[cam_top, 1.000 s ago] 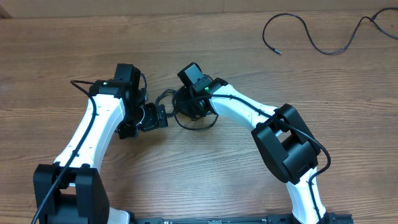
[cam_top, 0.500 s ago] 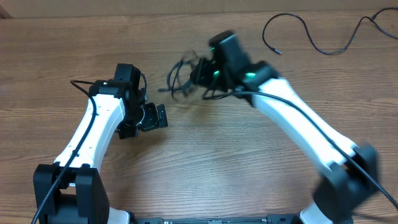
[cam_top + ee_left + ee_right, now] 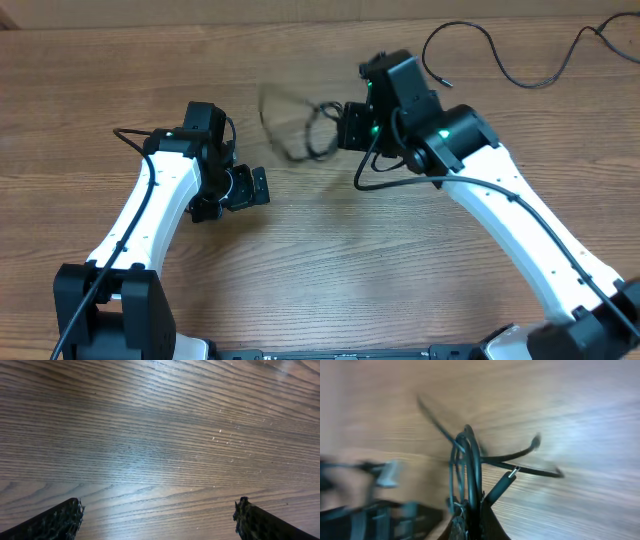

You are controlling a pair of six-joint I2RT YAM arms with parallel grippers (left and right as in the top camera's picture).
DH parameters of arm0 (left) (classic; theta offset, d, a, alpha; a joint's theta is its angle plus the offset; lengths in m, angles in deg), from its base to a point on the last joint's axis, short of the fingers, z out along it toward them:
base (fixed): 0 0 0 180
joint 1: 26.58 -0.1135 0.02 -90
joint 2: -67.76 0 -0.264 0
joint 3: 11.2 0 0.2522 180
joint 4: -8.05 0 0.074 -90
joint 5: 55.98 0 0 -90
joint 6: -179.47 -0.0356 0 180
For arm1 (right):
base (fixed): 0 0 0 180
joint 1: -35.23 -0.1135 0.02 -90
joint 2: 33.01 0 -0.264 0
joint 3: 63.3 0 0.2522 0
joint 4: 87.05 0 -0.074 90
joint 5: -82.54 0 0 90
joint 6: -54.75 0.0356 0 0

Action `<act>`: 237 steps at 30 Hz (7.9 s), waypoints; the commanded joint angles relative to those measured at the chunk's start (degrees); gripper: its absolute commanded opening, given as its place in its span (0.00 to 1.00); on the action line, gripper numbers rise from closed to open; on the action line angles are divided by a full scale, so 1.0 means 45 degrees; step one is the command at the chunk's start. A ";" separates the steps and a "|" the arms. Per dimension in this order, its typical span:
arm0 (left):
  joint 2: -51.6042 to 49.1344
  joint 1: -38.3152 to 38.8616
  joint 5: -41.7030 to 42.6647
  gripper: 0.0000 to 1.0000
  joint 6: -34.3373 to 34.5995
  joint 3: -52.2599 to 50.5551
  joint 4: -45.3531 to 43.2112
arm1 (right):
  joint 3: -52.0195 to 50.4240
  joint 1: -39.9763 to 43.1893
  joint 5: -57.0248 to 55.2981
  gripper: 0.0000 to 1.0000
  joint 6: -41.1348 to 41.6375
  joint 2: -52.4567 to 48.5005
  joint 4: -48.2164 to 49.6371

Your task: Untangle cables

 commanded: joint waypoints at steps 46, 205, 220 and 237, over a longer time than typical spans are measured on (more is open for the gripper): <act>-0.0112 0.0092 0.4818 0.97 0.7713 -0.0068 -0.3823 | -0.0117 0.0427 -0.0199 0.04 -0.1311 -0.0160 -0.1700; 0.6057 -0.6334 1.4100 0.04 1.0953 0.0044 -0.7907 | -0.0117 -0.0826 -0.0403 0.54 -1.0540 -0.0049 0.0316; 0.6057 -0.6334 1.5130 0.04 1.0982 0.0044 -0.7907 | -0.0117 -0.0826 0.1438 0.62 -1.0831 -0.0049 0.1666; 0.6033 -0.6334 1.3707 0.04 1.0919 0.0044 -0.7893 | -0.0117 -0.0826 0.5289 0.54 -1.1691 -0.0049 0.1491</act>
